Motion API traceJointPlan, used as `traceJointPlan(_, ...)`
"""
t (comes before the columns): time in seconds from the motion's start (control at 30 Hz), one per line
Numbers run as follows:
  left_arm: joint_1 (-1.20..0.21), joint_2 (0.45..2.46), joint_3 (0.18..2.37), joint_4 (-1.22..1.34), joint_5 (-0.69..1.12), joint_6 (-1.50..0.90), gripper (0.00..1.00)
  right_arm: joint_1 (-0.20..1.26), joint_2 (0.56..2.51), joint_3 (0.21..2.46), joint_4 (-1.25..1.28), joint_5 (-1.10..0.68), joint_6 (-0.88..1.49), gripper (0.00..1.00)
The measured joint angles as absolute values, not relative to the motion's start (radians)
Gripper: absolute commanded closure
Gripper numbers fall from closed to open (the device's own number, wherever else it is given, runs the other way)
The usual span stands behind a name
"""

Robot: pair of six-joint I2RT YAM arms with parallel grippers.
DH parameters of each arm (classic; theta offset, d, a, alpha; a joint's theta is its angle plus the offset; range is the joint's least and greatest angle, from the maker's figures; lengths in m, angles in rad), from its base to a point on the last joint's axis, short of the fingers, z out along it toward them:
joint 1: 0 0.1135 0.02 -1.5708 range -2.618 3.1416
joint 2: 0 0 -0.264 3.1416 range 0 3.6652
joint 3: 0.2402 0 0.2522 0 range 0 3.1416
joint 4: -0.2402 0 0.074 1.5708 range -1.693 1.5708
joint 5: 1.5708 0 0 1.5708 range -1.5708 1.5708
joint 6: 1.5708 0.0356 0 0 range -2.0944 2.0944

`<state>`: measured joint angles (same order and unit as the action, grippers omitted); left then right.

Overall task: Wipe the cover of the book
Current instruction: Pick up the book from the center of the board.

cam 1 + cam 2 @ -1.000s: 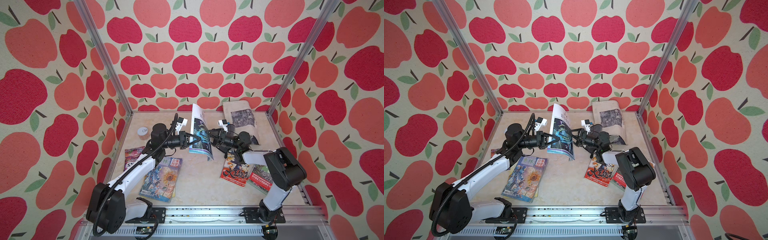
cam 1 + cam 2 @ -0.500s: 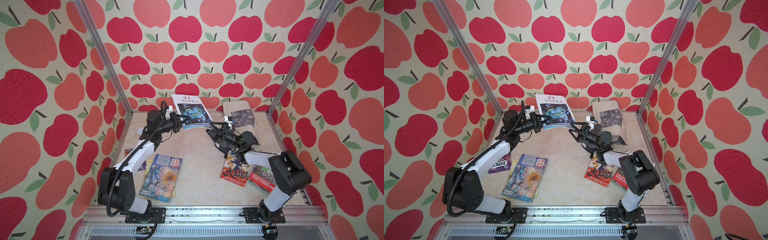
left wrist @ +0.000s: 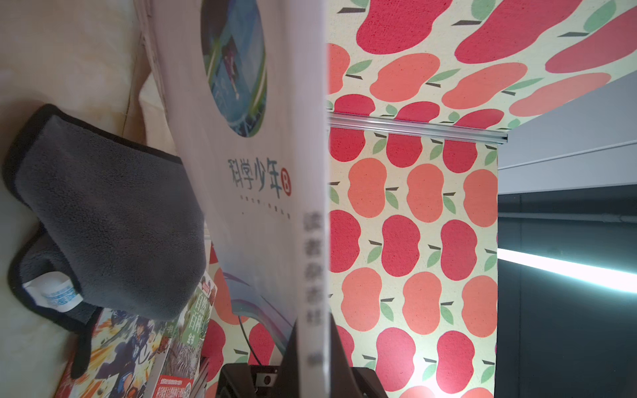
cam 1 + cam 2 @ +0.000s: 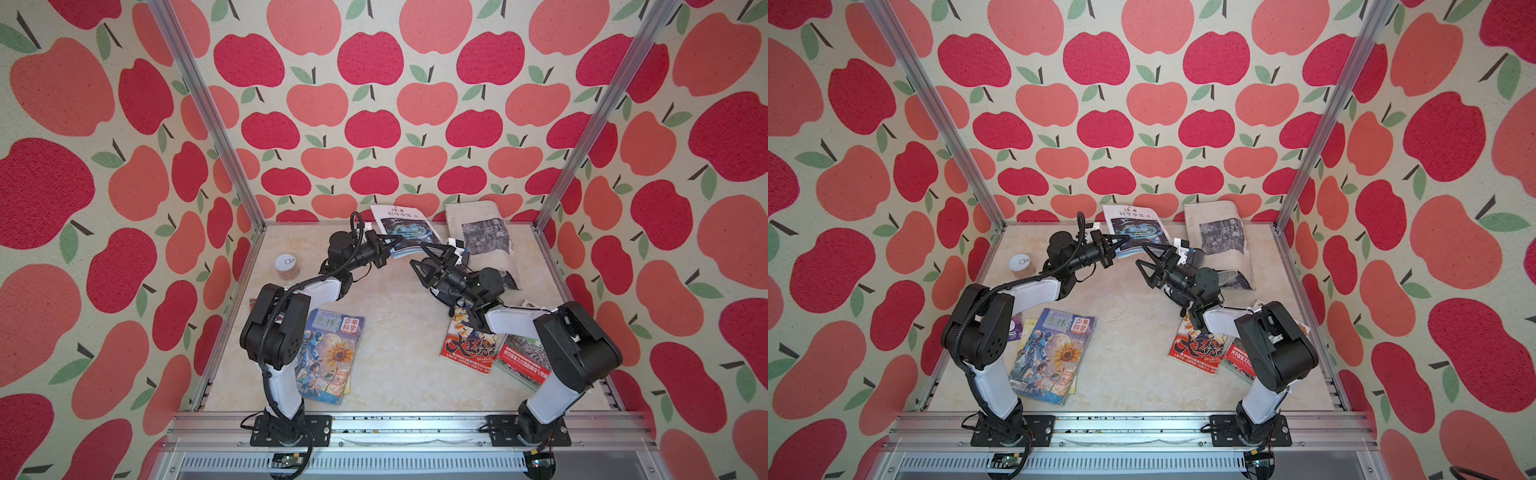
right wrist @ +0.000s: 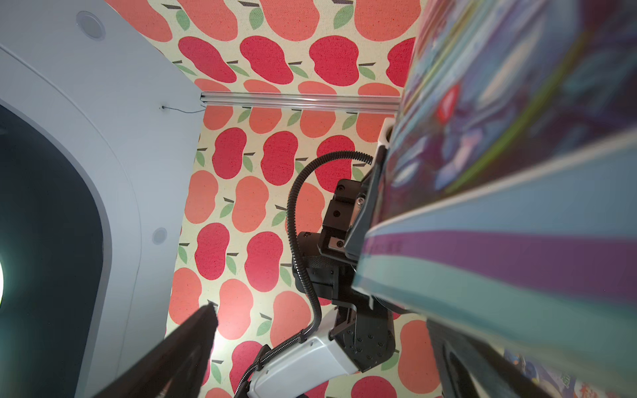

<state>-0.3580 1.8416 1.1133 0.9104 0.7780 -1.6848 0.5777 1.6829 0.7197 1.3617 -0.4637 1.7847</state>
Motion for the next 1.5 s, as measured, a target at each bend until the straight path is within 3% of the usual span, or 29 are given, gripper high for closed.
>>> traceJointPlan(0.27,-0.370,1.777,1.098,0.954,0.847,-1.676,1.00,0.616,1.683,0.701,1.361,-0.434,1.801,0.01)
traceJointPlan(0.57,-0.352,1.690,0.889,1.046,0.914,-1.686,1.00,0.525,1.657,0.676,1.360,-0.479,1.800,0.02)
traceJointPlan(1.13,-0.358,1.625,0.802,1.140,1.199,-1.782,1.00,0.343,1.630,0.794,1.346,-0.866,1.792,0.10)
traceJointPlan(1.27,-0.368,1.557,0.786,1.008,1.251,-1.683,1.00,0.324,1.631,0.824,1.294,-0.937,1.763,0.19)
traceJointPlan(1.43,-0.365,1.457,0.789,0.716,1.273,-1.476,1.00,0.324,1.619,0.821,1.182,-0.984,1.684,0.48)
traceJointPlan(1.5,-0.362,1.425,0.803,0.567,1.273,-1.370,1.00,0.323,1.602,0.811,1.138,-0.995,1.657,0.55)
